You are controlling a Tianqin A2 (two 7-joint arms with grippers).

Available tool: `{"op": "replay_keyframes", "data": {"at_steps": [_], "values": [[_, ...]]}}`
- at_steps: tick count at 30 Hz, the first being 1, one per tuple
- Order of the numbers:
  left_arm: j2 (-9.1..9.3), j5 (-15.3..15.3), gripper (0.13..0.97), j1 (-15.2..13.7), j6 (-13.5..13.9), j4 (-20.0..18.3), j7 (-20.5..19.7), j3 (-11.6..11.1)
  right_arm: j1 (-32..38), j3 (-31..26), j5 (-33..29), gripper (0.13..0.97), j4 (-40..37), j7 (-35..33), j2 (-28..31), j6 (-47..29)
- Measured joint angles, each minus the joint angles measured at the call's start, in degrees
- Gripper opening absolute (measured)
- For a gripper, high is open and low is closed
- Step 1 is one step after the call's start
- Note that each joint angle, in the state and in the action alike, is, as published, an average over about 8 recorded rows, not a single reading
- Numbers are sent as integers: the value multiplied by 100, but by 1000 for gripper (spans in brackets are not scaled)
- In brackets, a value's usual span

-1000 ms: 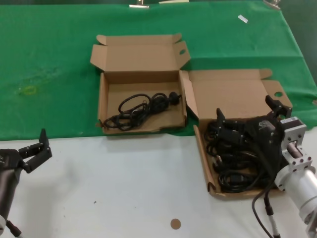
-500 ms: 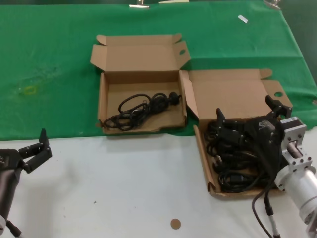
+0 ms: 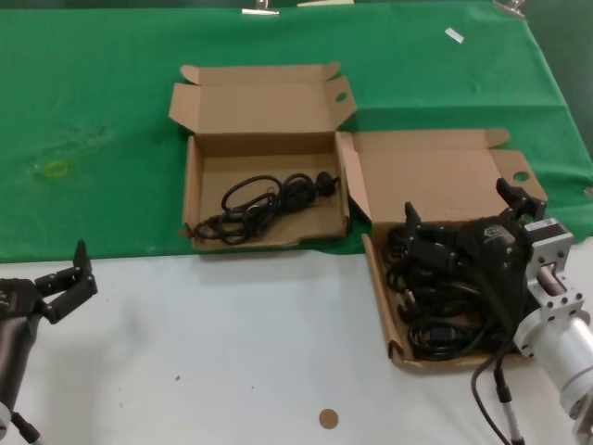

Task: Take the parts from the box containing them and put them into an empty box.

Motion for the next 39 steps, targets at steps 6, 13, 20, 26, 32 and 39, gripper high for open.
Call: {"op": "replay_keyframes", "data": {"at_steps": [6,13,20,26,32,39], "values": [[0,0,966,0,0,0,0,0,0,0,0,966,0,0,0,0],[0,0,966,0,0,0,0,0,0,0,0,966,0,0,0,0],[0,0,966,0,0,0,0,0,0,0,0,966,0,0,0,0],[0,0,966,0,0,0,0,0,0,0,0,966,0,0,0,0],[0,0,966,0,0,0,0,0,0,0,0,966,0,0,0,0],[0,0,966,0,0,0,0,0,0,0,0,966,0,0,0,0]]}}
